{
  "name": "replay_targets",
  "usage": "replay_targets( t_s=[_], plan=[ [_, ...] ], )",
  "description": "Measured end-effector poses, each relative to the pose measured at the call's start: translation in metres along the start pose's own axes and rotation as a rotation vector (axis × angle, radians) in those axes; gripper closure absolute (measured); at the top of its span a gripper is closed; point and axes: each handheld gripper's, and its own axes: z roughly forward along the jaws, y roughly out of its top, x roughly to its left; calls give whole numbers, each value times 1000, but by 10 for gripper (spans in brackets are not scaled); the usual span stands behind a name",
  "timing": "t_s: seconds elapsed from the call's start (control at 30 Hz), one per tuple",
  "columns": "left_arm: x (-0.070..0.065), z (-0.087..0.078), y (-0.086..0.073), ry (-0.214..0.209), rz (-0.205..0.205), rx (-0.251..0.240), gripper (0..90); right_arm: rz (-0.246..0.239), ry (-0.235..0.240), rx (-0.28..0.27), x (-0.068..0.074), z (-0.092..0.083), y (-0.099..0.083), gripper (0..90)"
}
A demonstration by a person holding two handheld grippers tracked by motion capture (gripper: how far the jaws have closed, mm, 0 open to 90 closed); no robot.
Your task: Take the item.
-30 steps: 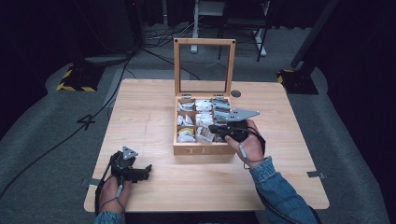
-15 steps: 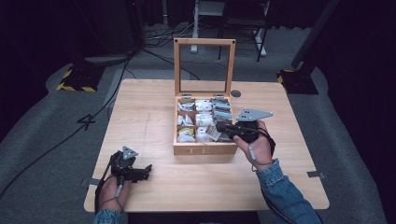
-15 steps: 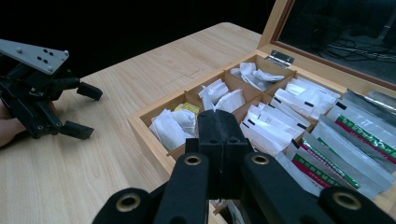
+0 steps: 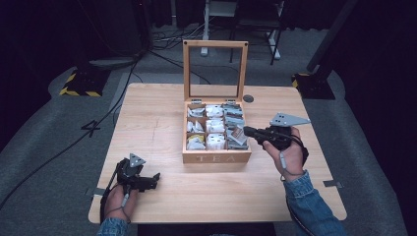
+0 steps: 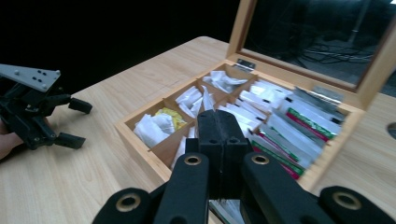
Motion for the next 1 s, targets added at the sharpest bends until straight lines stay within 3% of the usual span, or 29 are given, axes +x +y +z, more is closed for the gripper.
replay_targets(
  t_s=[0.57,1.0],
  plan=[
    [0,1,1,0,2,0,0,49,-123,-32,-31,-42,-5,900],
    [0,1,1,0,1,0,0,109,-193,-4,-56,-46,-18,900]
  ],
)
